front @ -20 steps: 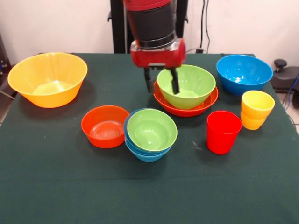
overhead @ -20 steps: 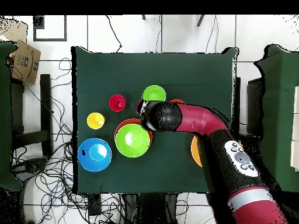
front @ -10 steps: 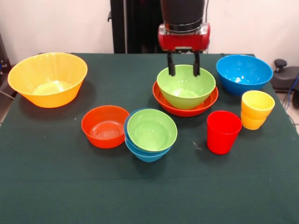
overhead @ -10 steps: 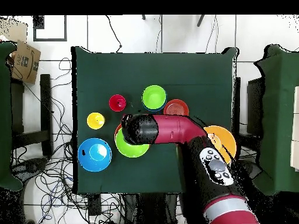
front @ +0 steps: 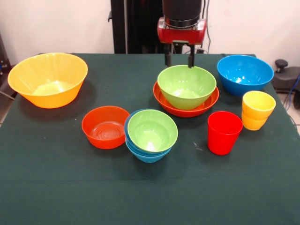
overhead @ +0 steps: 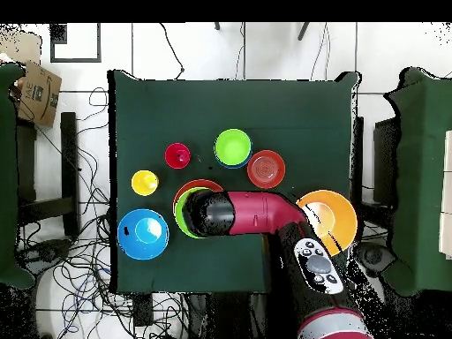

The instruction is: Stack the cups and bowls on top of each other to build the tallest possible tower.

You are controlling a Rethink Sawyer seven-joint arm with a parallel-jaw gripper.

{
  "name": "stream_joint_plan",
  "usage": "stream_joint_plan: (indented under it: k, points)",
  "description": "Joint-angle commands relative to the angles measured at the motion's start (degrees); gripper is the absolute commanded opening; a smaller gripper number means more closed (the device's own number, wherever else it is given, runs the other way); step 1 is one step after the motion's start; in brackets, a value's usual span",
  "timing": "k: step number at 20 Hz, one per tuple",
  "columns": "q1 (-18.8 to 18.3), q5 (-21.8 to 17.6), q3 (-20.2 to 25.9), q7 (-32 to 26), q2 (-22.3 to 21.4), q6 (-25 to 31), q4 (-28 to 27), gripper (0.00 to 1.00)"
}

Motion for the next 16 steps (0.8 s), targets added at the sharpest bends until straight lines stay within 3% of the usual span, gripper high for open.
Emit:
stream_joint_plan:
  k: [1,7,16]
  points:
    - [3.01,-5.93,-4.96,6.36,2.76,-6.69,4.38,1.00]
    - [4.18,-6.66,-6.91,7.14,4.84,-12.25,5.01,1.00]
    - [5.21,-6.26,-9.15,5.93,8.91,-16.29,2.41,1.00]
